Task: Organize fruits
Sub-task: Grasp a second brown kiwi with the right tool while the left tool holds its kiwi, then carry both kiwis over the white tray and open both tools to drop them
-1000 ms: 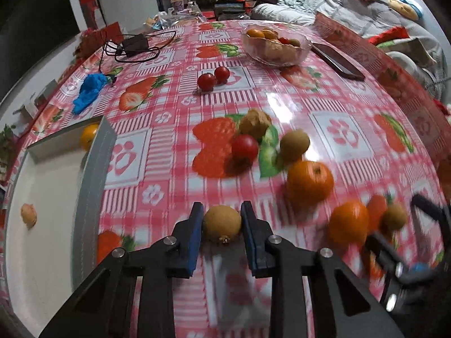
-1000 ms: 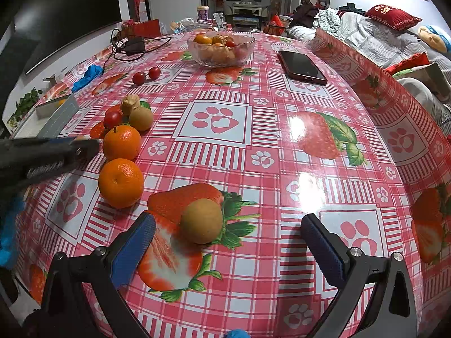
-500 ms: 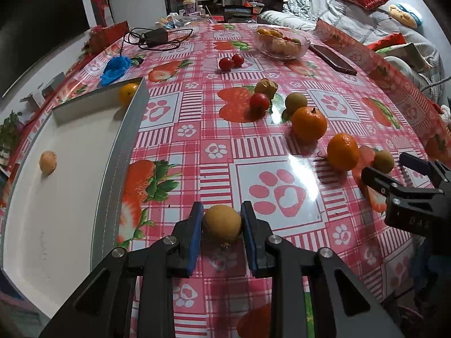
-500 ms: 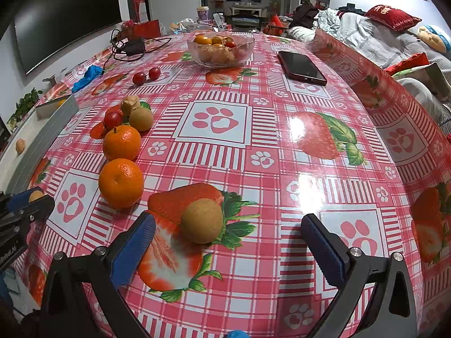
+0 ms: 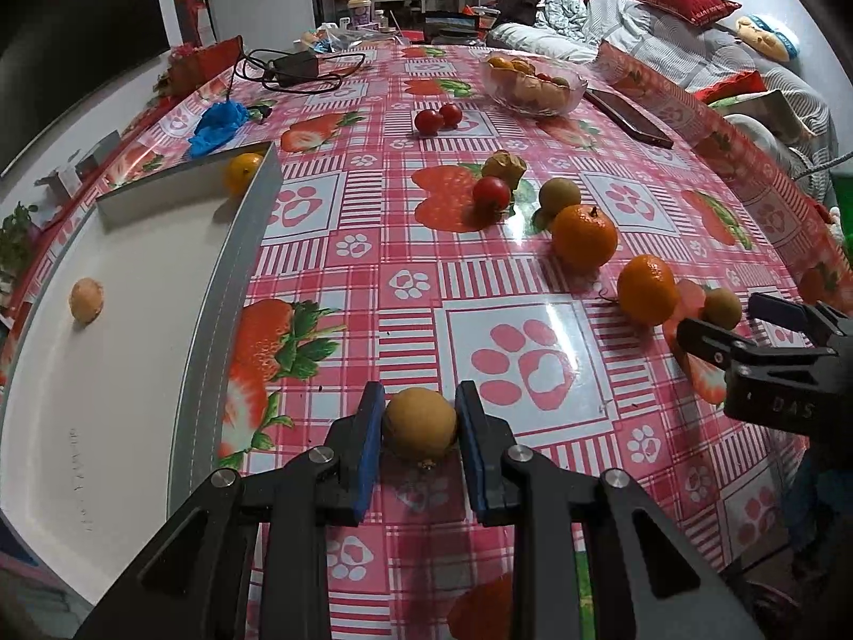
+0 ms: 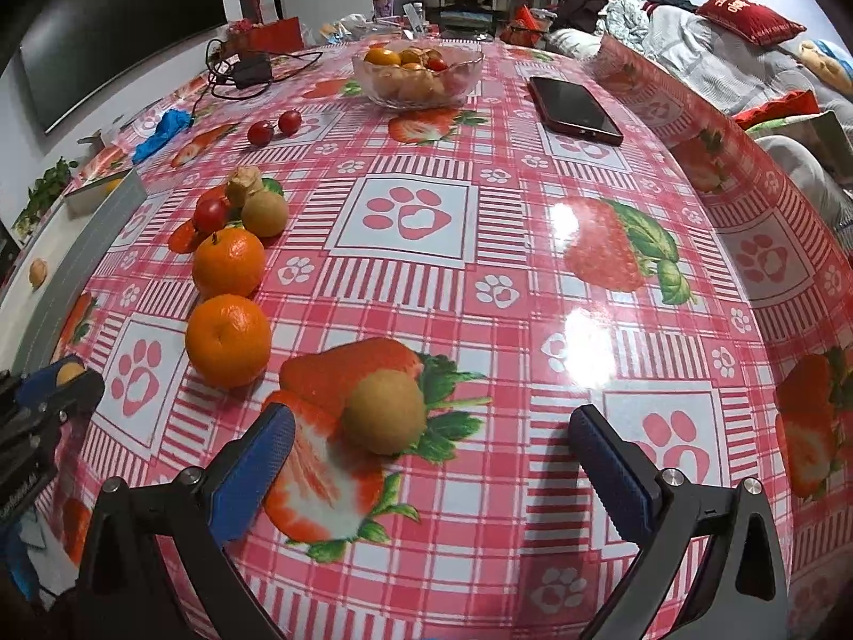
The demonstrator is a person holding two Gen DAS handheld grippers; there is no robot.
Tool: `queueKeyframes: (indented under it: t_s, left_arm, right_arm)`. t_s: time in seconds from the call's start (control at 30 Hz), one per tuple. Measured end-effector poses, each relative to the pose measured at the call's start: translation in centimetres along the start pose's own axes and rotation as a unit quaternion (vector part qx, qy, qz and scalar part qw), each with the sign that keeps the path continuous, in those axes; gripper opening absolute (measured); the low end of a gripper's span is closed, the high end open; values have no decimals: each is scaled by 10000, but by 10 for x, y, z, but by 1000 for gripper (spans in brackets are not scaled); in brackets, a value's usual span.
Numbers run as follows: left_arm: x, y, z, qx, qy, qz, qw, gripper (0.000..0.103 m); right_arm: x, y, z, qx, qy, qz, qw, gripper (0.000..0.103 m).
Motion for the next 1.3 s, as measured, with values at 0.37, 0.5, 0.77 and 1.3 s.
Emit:
queueKeyframes:
  t_s: [0.37,0.5,0.77,1.3]
  left_arm:
    - [-2,0,0,64,49,-113,9999,30]
    - [-2,-6,-3,370,-69,-176,9991,30]
    - [-17,-36,-15,628,-209,131,9977,30]
    - [-28,-57,-88,413,-767,402,9954,30]
  right_arm:
    - [-5,-9,-5,-302,72,40,9995,27]
    - [-1,-16,12,-758,689,-38,9947,27]
    - [2,-30,25,-1030,1190,-112,9875,27]
    - [-32,-43,-46,-1453,686,-155,9869,27]
Point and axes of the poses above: each gripper's, at about its wrist camera, not at the fingertips, and y roughly the way its jaws point, z to its right, x to its underside, the point moved 4 cm from there along y, roughly the way its jaws point, and after that the axes turned 8 degrees about -x, right-handed, at the moved point
